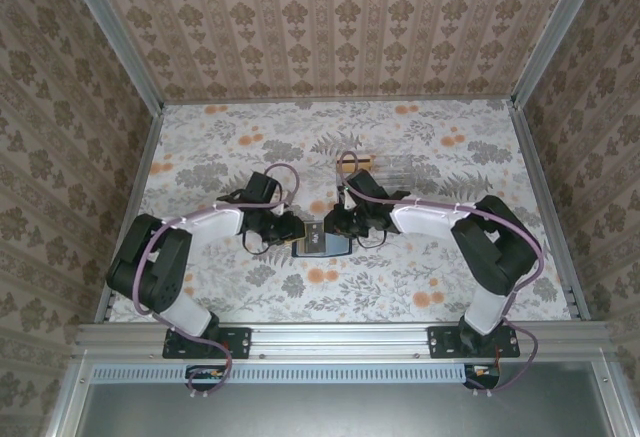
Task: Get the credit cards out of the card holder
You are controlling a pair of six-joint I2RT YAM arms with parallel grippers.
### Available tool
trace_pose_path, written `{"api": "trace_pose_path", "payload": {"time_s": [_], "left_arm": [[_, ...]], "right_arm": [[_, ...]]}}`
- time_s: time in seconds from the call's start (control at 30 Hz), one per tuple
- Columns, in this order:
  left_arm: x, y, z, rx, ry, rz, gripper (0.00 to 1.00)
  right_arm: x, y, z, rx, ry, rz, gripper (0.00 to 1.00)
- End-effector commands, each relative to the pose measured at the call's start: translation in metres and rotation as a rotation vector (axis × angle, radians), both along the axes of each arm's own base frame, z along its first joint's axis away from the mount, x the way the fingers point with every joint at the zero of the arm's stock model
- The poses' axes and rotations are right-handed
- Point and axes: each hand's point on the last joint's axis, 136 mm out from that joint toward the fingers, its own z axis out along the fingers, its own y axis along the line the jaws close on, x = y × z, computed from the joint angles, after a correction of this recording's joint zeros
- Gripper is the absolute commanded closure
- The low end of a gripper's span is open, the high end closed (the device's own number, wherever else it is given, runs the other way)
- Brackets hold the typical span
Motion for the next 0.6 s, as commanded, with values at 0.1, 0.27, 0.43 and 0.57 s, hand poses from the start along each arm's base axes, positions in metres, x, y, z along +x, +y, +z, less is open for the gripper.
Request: {"api": "trace_pose_path", "payload": {"time_s": [0.1,0.27,0.43,0.57], "left_arm": [[0.000,-0.004,-0.006,0.035,0.004,-0.032,0.77],[-0.003,-0.001,-0.014,0.068,0.026,-0.033,0.79],[-0.006,0.000,-0.022,0.087,0.047,-0.034,0.86],[-0.007,0.000,-0.024,0.094,0.051,-0.038,0.87]], "right_arm": [[0.003,0.013,-0.006,0.061,0.054,-0.003,0.80],[0.001,0.011,-0.014,0.048,0.073,-0.006,0.80],[-0.001,0.010,-0.021,0.037,0.084,-0.004,0.80],[-0.002,0.010,-0.025,0.034,0.095,-0.003,0.81]]}}
